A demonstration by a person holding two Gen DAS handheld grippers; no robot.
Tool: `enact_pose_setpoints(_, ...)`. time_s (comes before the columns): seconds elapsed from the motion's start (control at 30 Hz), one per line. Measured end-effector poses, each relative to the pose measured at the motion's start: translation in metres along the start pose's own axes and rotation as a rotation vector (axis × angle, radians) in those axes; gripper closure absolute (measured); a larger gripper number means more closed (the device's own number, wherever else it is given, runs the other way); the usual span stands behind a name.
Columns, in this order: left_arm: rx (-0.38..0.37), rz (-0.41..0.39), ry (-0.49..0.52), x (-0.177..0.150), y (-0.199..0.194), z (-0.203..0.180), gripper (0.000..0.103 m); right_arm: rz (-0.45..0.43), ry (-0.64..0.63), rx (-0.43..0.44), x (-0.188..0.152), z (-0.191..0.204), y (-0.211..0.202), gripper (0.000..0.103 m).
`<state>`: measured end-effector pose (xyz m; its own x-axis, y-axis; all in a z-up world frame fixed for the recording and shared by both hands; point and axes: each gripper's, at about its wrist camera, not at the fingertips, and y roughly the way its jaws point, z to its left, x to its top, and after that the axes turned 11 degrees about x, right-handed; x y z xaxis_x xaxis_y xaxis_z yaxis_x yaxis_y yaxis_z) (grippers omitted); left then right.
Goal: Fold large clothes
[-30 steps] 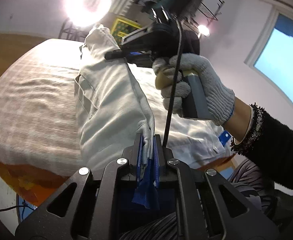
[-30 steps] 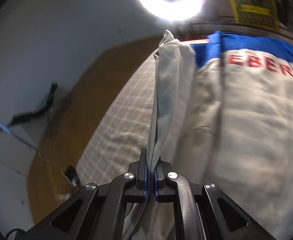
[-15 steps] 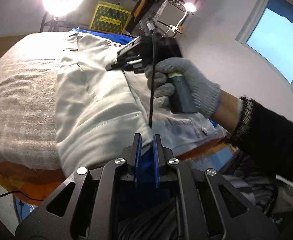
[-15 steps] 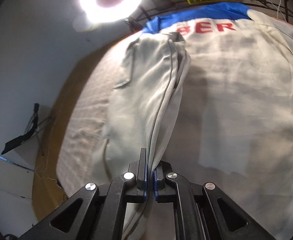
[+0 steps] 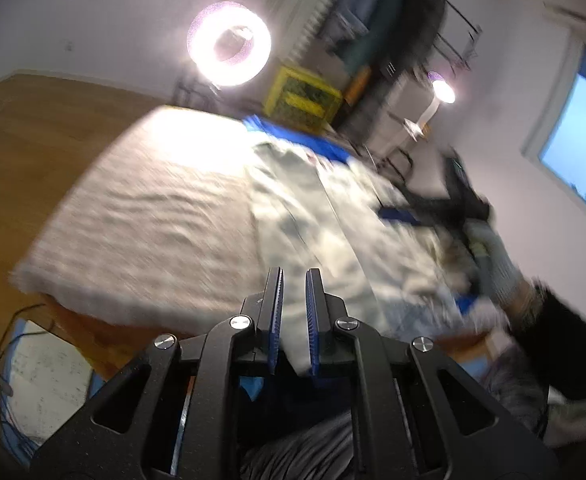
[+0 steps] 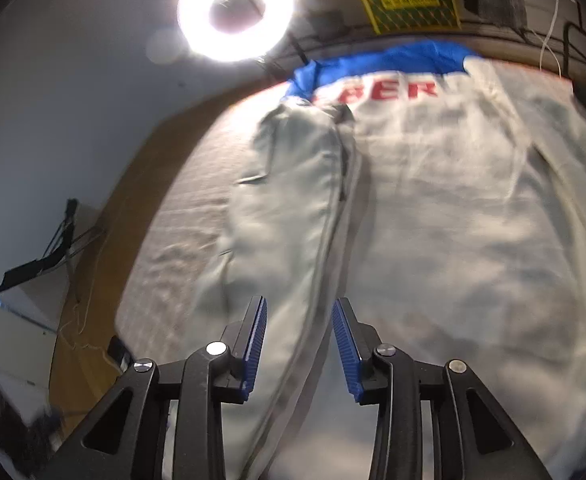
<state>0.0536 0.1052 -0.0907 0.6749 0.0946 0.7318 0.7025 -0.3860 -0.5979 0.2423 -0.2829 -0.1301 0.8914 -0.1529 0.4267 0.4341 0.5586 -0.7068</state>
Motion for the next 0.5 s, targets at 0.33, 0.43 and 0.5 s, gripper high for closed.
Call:
enact_pose_setpoints(0.33,0.088,-0.075,0.133,0.076,-0.007,-0.010,0.095,-0.015,-0.070,0.116,-0.078,0.032,-0.074,0.060)
enact_pose_setpoints(0.43,0.090,-0.052,0.159,0.090,0.009,-0.021,0.095,0.009,-0.090,0.117,-0.095,0.035,-0.066,0.065)
enact_pose_setpoints(0.5,0.071,-0.036,0.181,0.095,0.023,-0.034,0.095,0.042,-0.117,0.110,-0.103,0.040,-0.053,0.067)
